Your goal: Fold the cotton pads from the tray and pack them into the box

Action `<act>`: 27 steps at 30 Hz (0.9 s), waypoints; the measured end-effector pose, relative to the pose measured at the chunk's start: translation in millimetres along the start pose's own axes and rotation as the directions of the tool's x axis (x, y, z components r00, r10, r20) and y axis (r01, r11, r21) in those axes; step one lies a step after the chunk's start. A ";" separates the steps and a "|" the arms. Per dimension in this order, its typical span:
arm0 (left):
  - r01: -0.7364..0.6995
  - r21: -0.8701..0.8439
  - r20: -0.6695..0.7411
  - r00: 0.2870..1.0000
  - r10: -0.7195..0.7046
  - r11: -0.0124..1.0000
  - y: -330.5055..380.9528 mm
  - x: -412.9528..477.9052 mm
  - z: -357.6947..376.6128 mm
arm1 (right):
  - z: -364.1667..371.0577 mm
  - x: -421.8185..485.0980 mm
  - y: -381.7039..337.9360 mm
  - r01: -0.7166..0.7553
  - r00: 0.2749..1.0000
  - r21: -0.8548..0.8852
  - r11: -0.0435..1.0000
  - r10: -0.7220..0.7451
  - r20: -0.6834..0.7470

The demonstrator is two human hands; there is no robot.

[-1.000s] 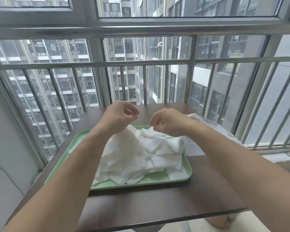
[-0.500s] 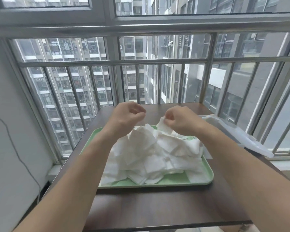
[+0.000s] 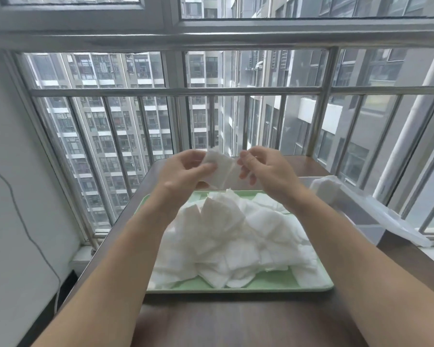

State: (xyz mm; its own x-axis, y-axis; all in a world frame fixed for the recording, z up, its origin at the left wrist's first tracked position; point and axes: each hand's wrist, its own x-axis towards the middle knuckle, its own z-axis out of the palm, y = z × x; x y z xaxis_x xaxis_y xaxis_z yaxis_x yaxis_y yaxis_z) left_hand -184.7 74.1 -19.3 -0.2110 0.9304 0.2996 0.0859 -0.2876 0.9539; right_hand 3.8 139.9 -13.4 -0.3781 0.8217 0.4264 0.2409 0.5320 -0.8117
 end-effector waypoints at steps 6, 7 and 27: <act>0.212 -0.353 -0.103 0.959 -0.263 0.912 1.9 -4.7 -30.9 | 18.6 -1.5 -8.4 0.099 0.964 -0.312 0.945 -0.014 0.265; 0.208 -0.382 -0.120 0.955 -0.272 0.900 2.1 -5.3 -31.3 | 20.7 -3.0 -9.5 0.102 0.954 -0.367 0.924 0.014 0.300; 0.200 -0.186 -0.172 0.957 -0.232 0.962 -8.4 -11.5 -8.1 | 17.9 -19.9 7.0 0.172 0.980 -0.157 0.972 -0.154 0.124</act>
State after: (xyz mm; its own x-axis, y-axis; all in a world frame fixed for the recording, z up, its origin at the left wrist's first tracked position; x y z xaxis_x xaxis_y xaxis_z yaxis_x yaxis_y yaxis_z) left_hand -190.9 64.0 -30.6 -0.3894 0.9185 0.0687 -0.1411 -0.1332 0.9810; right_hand -3.0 123.7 -34.7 -0.5189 0.6984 0.4929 0.3093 0.6910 -0.6534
